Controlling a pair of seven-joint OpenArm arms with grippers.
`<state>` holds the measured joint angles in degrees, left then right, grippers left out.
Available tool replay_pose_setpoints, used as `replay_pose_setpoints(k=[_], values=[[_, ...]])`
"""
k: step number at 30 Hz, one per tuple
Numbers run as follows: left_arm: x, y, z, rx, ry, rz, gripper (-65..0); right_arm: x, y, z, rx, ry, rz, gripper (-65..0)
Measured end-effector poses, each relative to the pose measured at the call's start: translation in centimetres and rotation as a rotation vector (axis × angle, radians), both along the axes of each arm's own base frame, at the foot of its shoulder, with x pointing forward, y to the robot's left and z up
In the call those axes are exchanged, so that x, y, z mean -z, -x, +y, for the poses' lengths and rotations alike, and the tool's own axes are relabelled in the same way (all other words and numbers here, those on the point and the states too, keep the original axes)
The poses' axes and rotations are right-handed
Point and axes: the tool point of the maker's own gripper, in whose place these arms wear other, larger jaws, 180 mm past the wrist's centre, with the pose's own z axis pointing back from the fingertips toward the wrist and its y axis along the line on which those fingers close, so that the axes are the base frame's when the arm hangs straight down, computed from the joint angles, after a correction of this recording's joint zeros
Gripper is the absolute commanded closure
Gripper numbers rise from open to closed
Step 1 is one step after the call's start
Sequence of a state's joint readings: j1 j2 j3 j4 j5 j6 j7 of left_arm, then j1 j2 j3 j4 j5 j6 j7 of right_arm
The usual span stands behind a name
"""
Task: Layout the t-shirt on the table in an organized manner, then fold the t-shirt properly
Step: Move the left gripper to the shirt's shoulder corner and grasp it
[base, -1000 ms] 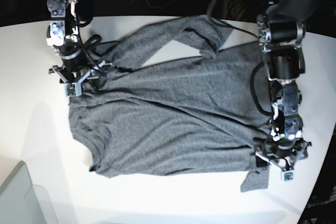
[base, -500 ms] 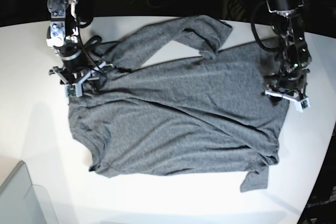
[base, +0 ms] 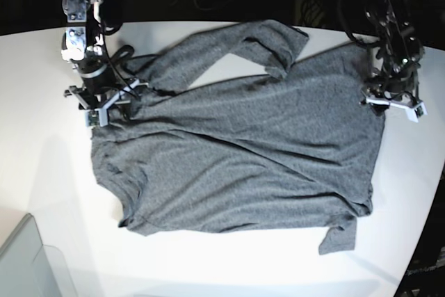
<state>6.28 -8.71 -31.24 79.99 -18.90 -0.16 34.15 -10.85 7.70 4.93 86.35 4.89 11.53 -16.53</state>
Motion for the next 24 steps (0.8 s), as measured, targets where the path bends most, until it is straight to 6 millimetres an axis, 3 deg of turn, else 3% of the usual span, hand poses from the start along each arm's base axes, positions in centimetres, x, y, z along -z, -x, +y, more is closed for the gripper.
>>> replay_pose_setpoints(k=[3,6,8,10,13,19,22,24], values=[[-0.7,-0.5,-0.3,0.022,0.012,0.002,-35.6,0.1,0.0,0.5,0.004,-0.016,0.0,-29.0],[-3.4,-0.9,-0.2,0.034,-0.025,-0.034,-35.6,0.3,0.2,0.7,0.001,-0.019,0.005,-29.0],[-6.0,-1.8,-1.2,0.071,-0.028,-0.074,-35.7,0.2,0.1,0.7,0.003,-0.018,0.003,-29.0],[-7.2,-1.8,-3.0,0.093,0.004,-0.081,-35.7,0.2,0.1,0.7,0.003,-0.019,0.003,-29.0],[-7.3,-0.2,-7.5,0.15,0.145,-0.05,-35.7,-0.1,-0.2,0.4,0.006,-0.015,-0.005,-29.1],[-7.2,3.6,-14.6,0.203,0.419,-0.037,-35.7,-0.2,-0.3,0.2,0.005,-0.007,-0.007,-29.1],[-5.3,6.5,-17.2,0.226,0.534,0.066,-35.7,-0.3,-0.3,-0.7,0.03,-0.008,-0.011,-29.2],[-4.8,7.2,-18.3,0.269,0.539,0.104,-35.7,-0.5,-0.2,-2.3,0.068,0.006,-0.017,-29.2]])
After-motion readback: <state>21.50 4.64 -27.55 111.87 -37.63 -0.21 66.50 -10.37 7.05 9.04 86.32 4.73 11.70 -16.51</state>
